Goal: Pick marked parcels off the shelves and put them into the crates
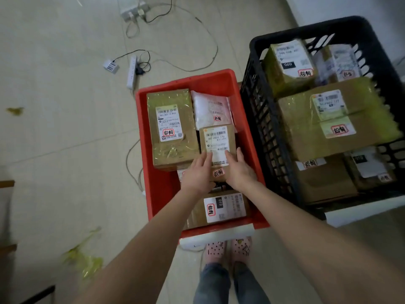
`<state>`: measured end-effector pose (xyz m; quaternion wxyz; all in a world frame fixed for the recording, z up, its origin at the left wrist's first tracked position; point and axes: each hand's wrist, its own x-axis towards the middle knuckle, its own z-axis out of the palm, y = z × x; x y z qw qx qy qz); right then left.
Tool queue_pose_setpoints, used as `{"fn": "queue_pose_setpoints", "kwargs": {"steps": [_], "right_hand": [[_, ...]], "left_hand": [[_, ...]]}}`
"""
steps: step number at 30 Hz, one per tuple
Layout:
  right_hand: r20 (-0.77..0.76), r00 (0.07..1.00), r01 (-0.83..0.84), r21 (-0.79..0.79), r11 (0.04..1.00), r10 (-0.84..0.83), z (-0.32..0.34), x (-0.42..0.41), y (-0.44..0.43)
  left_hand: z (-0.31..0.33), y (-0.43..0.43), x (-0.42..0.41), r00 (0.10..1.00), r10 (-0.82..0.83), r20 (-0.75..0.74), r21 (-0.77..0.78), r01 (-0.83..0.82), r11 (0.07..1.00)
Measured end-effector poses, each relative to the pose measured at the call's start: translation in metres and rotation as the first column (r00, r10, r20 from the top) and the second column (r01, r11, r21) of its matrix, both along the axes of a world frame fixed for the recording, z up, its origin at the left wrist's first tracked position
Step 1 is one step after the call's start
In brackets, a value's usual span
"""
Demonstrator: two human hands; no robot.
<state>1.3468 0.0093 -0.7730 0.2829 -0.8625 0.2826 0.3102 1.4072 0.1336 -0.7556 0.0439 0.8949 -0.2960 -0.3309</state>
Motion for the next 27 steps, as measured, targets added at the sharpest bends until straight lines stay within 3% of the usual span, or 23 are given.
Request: {"fn": "queue_pose_setpoints", "kwargs": {"steps": [4, 8, 18, 27], "right_hand": [[-0.005, 0.995, -0.098, -0.086, 0.991, 0.098, -0.01, -0.002, -0.003], [0.031, 0.988, -0.144, -0.137, 0.98, 0.15, -0.023, 0.001, -0.01], [0.03, 0.985, -0.165, -0.132, 0.977, 0.17, -0.018, 0.0, -0.017], [0.068, 0.994, -0.081, -0.118, 0.99, 0.09, 0.021, -0.025, -0.018]], "left_hand": [[-0.015, 0.001, -0.001, 0.974, -0.156, 0.164, 0.115, 0.138, 0.984], [-0.026, -0.005, 0.003, 0.959, -0.217, 0.184, 0.186, 0.183, 0.965], [-0.024, -0.016, 0.001, 0.973, -0.176, 0.147, 0.187, 0.147, 0.971], [0.01, -0.025, -0.016, 0.983, -0.125, 0.132, 0.167, 0.102, 0.981]]}}
